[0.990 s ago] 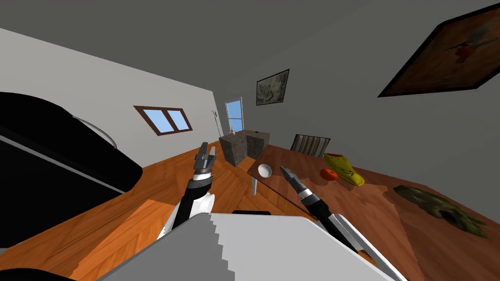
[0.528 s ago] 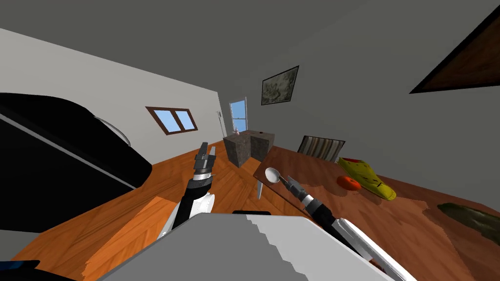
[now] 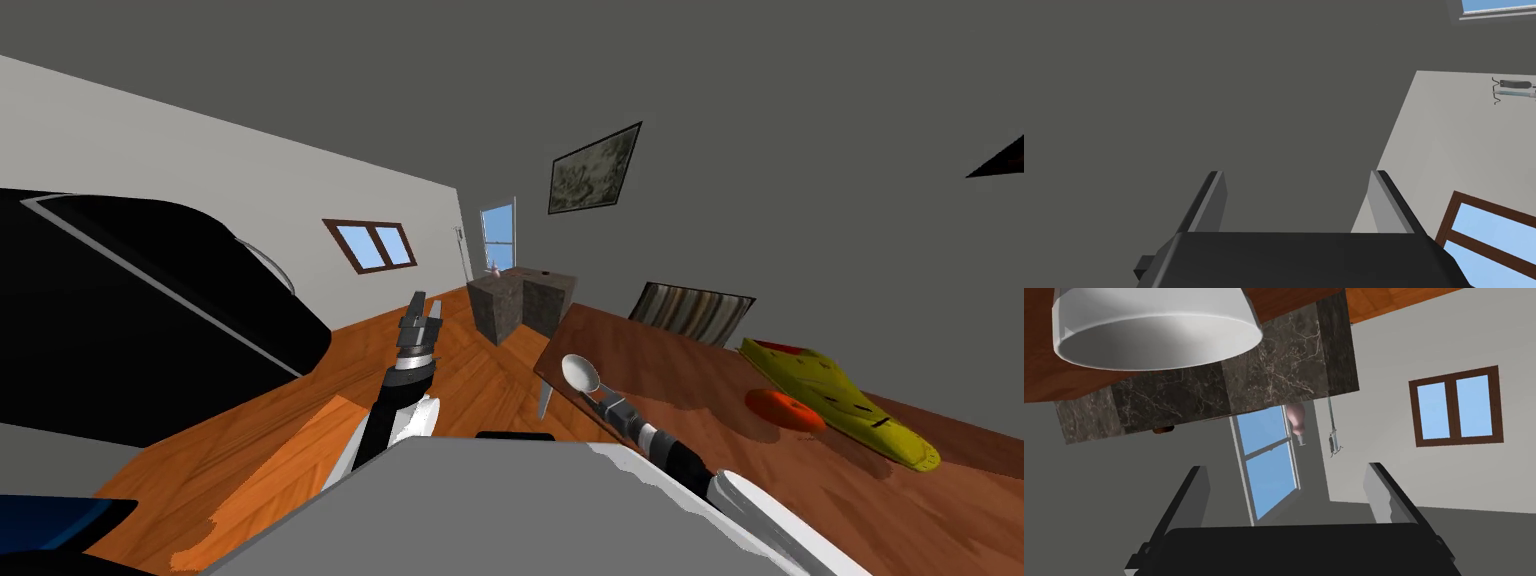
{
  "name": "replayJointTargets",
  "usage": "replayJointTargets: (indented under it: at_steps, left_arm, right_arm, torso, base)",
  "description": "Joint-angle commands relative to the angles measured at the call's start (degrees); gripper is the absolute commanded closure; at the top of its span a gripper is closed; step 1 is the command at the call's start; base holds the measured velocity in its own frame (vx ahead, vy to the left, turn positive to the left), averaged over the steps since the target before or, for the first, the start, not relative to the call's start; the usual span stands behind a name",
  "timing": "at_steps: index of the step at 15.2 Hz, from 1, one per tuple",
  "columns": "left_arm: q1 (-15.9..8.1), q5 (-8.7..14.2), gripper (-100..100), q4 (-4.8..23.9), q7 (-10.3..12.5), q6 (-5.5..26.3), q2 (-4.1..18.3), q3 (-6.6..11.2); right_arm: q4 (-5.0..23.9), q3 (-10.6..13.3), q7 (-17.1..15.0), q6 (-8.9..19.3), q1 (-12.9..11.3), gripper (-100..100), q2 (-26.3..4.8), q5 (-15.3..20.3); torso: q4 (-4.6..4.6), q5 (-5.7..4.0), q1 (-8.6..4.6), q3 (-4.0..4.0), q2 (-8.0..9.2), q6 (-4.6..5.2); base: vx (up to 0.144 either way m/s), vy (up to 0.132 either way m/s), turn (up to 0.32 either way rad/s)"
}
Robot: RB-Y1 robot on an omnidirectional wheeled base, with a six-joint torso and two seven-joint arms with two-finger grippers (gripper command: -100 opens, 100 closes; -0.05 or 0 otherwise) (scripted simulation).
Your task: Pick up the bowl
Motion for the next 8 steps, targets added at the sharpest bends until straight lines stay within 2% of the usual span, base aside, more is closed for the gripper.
replayJointTargets:
  at_steps: [1,2,3,4,5,6,7,8]
  left_arm:
    - [0.0,0.0,0,0.0,0.0,0.0,0.0,0.00]
    - [0.0,0.0,0,0.0,0.0,0.0,0.0,0.00]
    - [0.0,0.0,0,0.0,0.0,0.0,0.0,0.00]
    - [0.0,0.0,0,0.0,0.0,0.0,0.0,0.00]
    - [0.0,0.0,0,0.0,0.0,0.0,0.0,0.00]
    - [0.0,0.0,0,0.0,0.0,0.0,0.0,0.00]
    - [0.0,0.0,0,0.0,0.0,0.0,0.0,0.00]
    - [0.0,0.0,0,0.0,0.0,0.0,0.0,0.00]
  right_arm:
    - [2.2,2.1,0.5,1.7,-0.3,-100,-2.9,2.9]
    - [2.2,2.1,0.5,1.7,-0.3,-100,-3.5,4.0]
    - [3.9,3.0,1.1,2.2,0.3,-100,-5.5,5.3]
    - [3.9,3.0,1.1,2.2,0.3,-100,-5.6,6.3]
    - [5.5,3.8,1.8,2.8,0.8,-100,-7.7,7.8]
    - [5.5,3.8,1.8,2.8,0.8,-100,-7.7,8.7]
    - [7.0,4.7,2.4,3.3,1.3,-100,-9.8,10.2]
    - [7.0,4.7,2.4,3.3,1.3,-100,-9.8,10.9]
  torso:
    - [0.00,0.00,0.00,0.00,0.00,0.00]
    - [0.00,0.01,0.05,0.00,-0.02,-0.03]
    - [0.00,0.01,0.07,-0.01,-0.01,0.00]
    - [-0.01,0.01,0.10,-0.04,-0.09,-0.01]
    - [-0.02,0.02,0.04,-0.05,-0.08,0.00]
    - [-0.02,0.01,0.01,-0.05,-0.09,-0.01]
    - [-0.01,0.00,-0.02,-0.04,-0.07,-0.01]
    - [-0.01,0.00,0.01,-0.03,-0.06,0.00]
  base:
    - [0.099,0.134,0.125]
    - [0.101,0.128,0.100]
    - [0.135,0.136,0.089]
    - [0.123,0.110,0.072]
    - [0.122,0.101,0.121]
    - [0.111,0.099,0.111]
    - [0.112,0.113,0.126]
    - [0.106,0.105,0.082]
